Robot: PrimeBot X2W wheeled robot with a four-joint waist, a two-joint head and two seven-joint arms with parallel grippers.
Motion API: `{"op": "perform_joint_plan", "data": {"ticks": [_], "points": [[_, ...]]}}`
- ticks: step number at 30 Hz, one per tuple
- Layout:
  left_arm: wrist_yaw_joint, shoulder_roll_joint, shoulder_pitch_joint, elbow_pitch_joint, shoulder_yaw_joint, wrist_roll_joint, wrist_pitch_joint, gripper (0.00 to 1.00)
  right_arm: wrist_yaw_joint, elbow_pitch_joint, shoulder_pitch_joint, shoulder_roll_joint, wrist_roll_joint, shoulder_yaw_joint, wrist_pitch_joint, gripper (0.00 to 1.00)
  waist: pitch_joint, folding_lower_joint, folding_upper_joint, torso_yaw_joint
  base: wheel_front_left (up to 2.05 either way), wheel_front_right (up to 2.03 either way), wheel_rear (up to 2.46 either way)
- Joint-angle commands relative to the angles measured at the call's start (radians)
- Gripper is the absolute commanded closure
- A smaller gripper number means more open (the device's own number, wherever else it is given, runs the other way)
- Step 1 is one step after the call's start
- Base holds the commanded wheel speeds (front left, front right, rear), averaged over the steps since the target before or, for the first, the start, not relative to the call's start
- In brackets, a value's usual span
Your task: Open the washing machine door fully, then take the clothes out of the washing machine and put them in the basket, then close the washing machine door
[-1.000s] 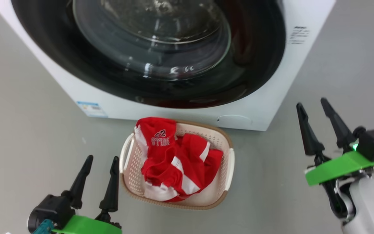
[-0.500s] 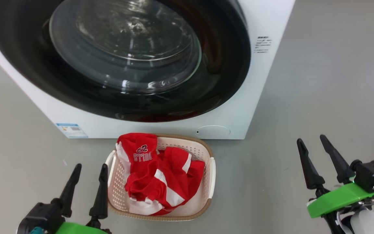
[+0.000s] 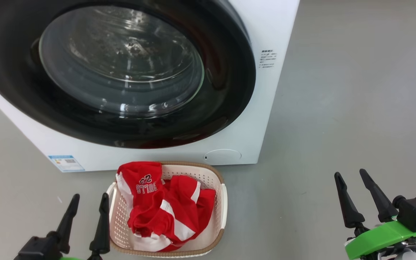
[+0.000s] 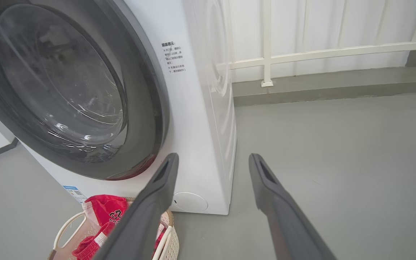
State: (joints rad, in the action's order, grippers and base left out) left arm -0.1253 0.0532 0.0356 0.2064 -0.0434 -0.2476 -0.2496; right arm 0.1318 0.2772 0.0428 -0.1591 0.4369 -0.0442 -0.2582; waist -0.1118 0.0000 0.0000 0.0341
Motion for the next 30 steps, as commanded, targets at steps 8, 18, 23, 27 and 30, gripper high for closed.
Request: {"op": "perform_joint_plan", "data": {"ticks": [8,18,23,27,30], "points": [[-0.005,0.025,-0.033,-0.014,-0.059,0.004,-0.012,0.00,-0.001,-0.037,-0.038,-0.011,-0.010,0.000,-0.004,0.00,0.029,0.0000,0.0000,-0.029,0.00,0.00,0.00],[-0.005,0.024,-0.065,-0.017,-0.074,0.015,-0.012,0.00,-0.001,-0.040,-0.087,-0.007,-0.014,0.014,-0.004,0.00,0.056,0.0000,0.0000,-0.048,0.00,0.00,0.00],[-0.005,0.020,-0.068,-0.028,-0.074,0.018,-0.012,0.00,-0.001,-0.042,-0.096,-0.006,-0.014,0.020,-0.004,0.00,0.058,0.0000,0.0000,-0.052,0.00,0.00,0.00],[-0.005,0.019,-0.070,-0.027,-0.075,0.019,-0.012,0.00,-0.001,-0.043,-0.100,-0.003,-0.015,0.025,-0.004,0.00,0.059,0.0000,0.0000,-0.053,0.00,0.00,0.00],[-0.005,0.017,-0.071,-0.026,-0.076,0.017,-0.012,0.00,-0.001,-0.045,-0.101,-0.002,-0.016,0.028,-0.004,0.00,0.058,0.0000,0.0000,-0.053,0.00,0.00,0.00]]}}
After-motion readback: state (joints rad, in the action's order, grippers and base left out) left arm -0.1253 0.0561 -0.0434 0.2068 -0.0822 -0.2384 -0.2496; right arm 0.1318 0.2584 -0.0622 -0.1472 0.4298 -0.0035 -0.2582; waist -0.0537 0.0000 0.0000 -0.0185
